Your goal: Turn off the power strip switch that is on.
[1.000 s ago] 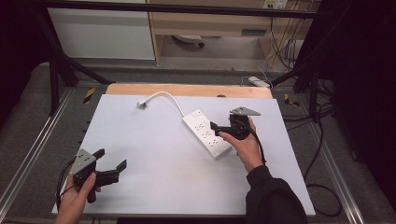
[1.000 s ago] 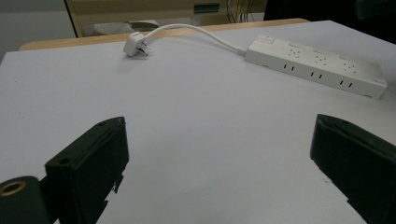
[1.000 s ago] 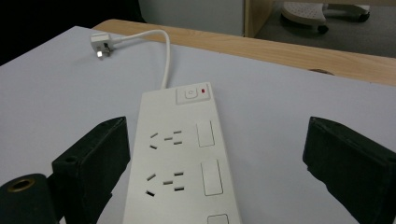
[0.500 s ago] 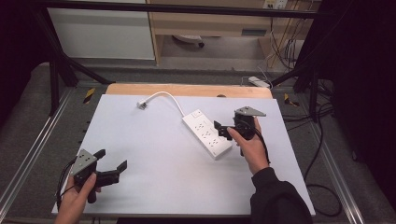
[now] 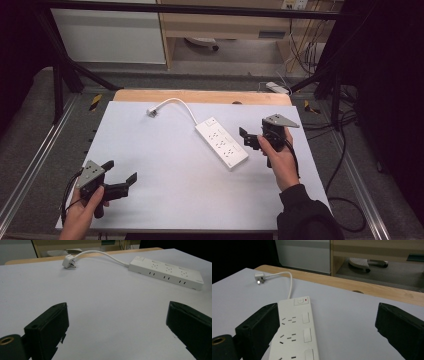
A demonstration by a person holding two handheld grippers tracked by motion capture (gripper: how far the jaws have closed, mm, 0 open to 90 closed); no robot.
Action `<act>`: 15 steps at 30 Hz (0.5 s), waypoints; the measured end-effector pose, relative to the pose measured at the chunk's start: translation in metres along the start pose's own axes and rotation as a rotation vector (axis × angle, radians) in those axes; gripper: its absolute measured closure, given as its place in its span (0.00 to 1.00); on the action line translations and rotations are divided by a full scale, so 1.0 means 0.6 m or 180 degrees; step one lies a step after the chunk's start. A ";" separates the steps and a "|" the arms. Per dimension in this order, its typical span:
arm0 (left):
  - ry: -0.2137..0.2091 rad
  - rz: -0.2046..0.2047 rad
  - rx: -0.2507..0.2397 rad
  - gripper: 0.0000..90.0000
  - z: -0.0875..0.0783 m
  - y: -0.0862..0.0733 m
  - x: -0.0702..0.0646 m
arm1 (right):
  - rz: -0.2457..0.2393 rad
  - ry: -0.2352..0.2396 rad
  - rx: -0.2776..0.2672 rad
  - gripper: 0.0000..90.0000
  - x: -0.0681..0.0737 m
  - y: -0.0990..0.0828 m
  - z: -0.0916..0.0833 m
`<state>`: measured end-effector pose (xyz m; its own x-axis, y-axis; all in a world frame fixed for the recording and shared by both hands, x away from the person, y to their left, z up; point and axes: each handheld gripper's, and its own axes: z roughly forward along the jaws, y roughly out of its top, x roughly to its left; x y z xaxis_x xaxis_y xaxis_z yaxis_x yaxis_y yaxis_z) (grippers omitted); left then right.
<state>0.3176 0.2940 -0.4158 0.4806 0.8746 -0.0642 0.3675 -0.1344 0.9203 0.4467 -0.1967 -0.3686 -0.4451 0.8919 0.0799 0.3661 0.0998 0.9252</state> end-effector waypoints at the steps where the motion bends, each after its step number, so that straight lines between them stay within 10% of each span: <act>1: -0.0001 -0.0002 0.0000 0.05 0.000 0.000 0.000 | 0.0000 -0.0009 -0.0020 0.07 -0.002 0.001 -0.004; 15: -0.0008 0.0018 -0.0002 0.05 0.000 0.000 -0.002 | -0.0089 -0.0060 -0.0152 0.06 -0.020 -0.010 -0.054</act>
<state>0.3169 0.2930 -0.4158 0.4848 0.8726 -0.0598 0.3642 -0.1392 0.9209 0.4231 -0.2223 -0.3629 -0.4391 0.8972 0.0473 0.3141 0.1040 0.9437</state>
